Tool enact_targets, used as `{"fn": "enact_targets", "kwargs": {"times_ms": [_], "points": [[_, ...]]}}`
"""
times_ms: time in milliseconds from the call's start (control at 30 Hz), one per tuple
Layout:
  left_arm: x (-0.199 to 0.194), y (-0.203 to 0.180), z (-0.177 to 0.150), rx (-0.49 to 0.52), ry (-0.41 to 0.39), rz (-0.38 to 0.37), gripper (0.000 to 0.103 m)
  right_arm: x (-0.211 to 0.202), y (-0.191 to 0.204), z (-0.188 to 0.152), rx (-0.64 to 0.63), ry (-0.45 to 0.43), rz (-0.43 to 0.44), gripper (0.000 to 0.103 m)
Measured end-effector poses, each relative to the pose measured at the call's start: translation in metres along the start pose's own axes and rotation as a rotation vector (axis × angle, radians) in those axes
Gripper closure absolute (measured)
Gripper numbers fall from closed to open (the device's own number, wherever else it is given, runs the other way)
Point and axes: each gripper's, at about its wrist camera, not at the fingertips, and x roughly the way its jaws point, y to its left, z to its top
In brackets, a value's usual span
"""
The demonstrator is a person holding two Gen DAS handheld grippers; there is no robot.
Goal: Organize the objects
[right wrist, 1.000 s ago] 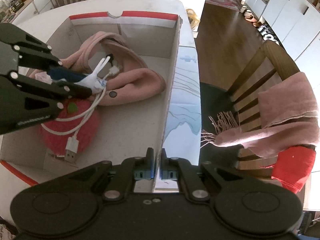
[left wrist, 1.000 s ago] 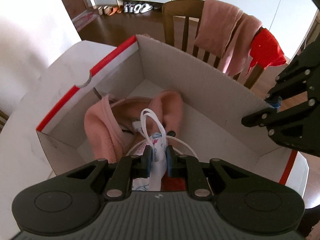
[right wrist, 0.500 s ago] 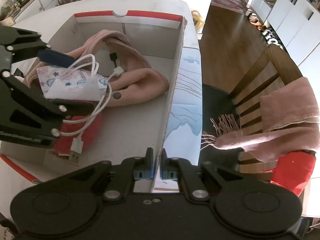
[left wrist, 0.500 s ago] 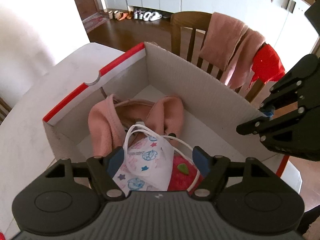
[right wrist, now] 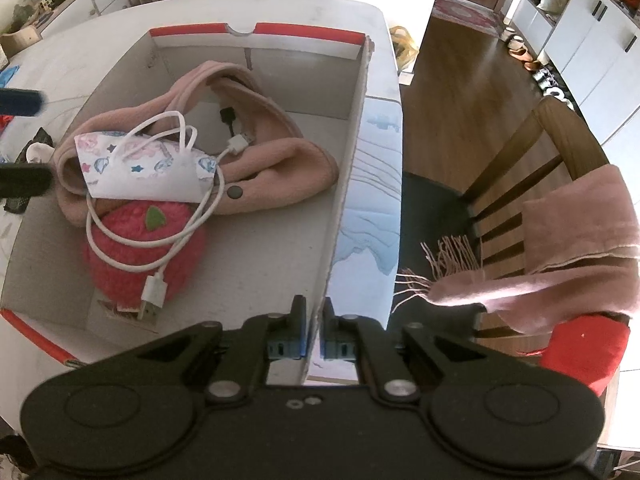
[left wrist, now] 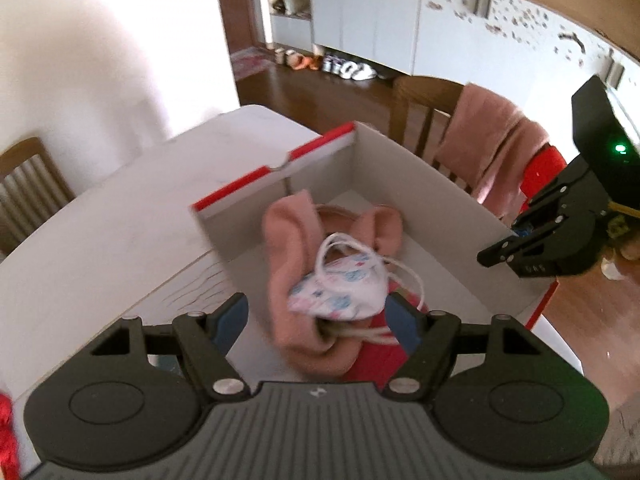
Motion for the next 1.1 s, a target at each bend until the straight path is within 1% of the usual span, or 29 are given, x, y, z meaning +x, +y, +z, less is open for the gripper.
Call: {"fn": "enact_targets", "kwargs": {"times_ms": [100, 267, 367, 467, 567, 700, 833, 867, 900, 1033, 1067, 1100], "points": [[-0.022, 0.015, -0.016, -0.033, -0.012, 0.036, 0.028, 0.0, -0.001, 0.0, 0.009, 0.001, 0.005, 0.099], [-0.049, 0.049, -0.052, -0.127, -0.001, 0.107, 0.028, -0.001, -0.002, 0.002, 0.003, 0.001, 0.007, 0.099], [-0.059, 0.07, -0.075, -0.177, 0.019, 0.149, 0.028, -0.001, -0.001, 0.001, -0.003, 0.001, 0.005, 0.099], [-0.067, 0.091, -0.099, -0.23, 0.038, 0.192, 0.024, 0.0, 0.0, 0.001, -0.005, 0.001, -0.004, 0.099], [-0.072, 0.109, -0.122, -0.28, 0.059, 0.228, 0.024, 0.0, 0.0, 0.001, -0.003, 0.002, -0.008, 0.099], [-0.071, 0.136, -0.147, -0.332, 0.091, 0.264, 0.023, 0.0, 0.001, 0.002, 0.007, 0.008, -0.016, 0.1], [-0.066, 0.159, -0.162, -0.363, 0.109, 0.274, 0.022, 0.0, 0.003, 0.004, 0.013, 0.016, -0.029, 0.1], [-0.064, 0.165, -0.165, -0.367, 0.115, 0.272, 0.02, 0.0, 0.003, 0.004, 0.018, 0.019, -0.03, 0.1], [-0.062, 0.169, -0.167, -0.367, 0.123, 0.273, 0.015, 0.001, 0.002, 0.004, 0.027, 0.023, -0.031, 0.1], [-0.05, 0.187, -0.176, -0.358, 0.139, 0.301, 0.011, 0.002, 0.001, 0.004, 0.049, 0.032, -0.038, 0.1], [-0.047, 0.192, -0.178, -0.36, 0.145, 0.303, 0.006, 0.002, 0.001, 0.005, 0.053, 0.034, -0.04, 0.1], [-0.043, 0.198, -0.18, -0.36, 0.149, 0.296, 0.004, 0.002, 0.002, 0.005, 0.057, 0.036, -0.044, 0.1]]}}
